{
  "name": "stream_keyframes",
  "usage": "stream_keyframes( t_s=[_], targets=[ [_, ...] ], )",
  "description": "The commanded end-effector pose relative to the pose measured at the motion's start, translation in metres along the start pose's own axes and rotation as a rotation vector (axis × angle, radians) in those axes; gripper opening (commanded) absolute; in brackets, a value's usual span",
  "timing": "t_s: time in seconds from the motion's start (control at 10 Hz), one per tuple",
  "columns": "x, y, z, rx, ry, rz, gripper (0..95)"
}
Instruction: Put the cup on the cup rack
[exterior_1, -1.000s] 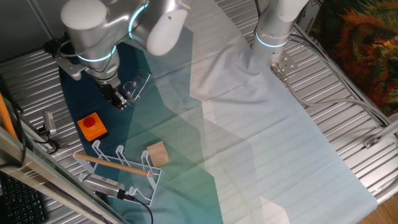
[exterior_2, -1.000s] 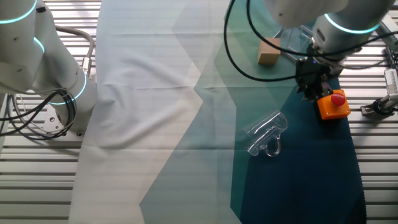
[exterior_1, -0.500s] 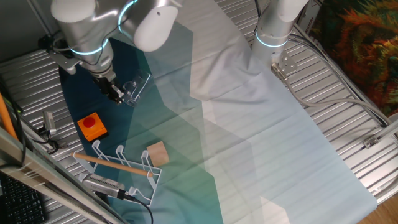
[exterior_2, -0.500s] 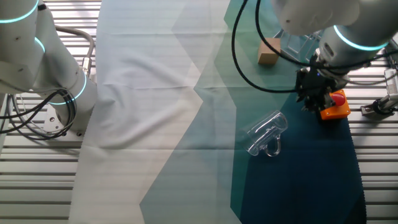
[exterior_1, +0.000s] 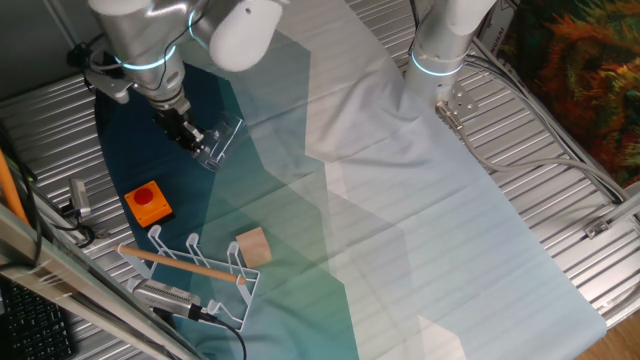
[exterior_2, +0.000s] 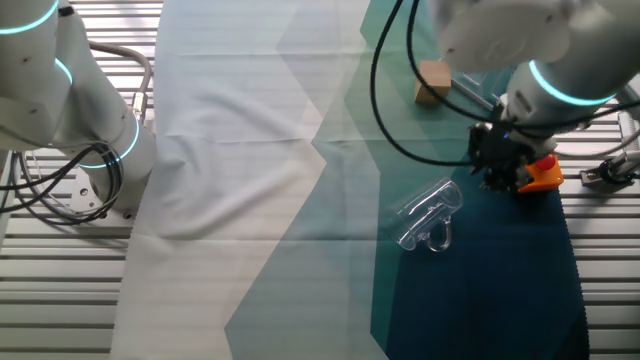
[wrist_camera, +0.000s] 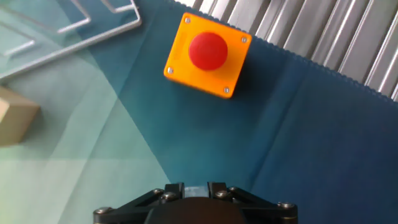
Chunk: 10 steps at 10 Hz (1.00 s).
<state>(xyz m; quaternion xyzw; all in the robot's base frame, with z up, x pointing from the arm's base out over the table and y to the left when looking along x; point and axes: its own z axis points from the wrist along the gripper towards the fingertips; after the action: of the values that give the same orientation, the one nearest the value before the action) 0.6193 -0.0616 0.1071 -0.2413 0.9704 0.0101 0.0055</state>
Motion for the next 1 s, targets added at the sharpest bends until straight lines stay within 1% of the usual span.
stream_keyframes(
  t_s=[0.1, 0.2, 0.7, 0.9, 1.0],
  targets=[
    [0.003, -0.002, 0.001, -0.012, -0.003, -0.033, 19.0],
    [0.007, -0.003, 0.003, -0.027, -0.017, -0.045, 19.0],
    [0.032, -0.009, 0.011, -0.026, -0.017, -0.095, 19.0],
    [0.039, -0.01, 0.014, -0.03, -0.026, -0.125, 19.0],
    [0.04, -0.01, 0.014, -0.032, -0.023, -0.135, 19.0]
  ],
)
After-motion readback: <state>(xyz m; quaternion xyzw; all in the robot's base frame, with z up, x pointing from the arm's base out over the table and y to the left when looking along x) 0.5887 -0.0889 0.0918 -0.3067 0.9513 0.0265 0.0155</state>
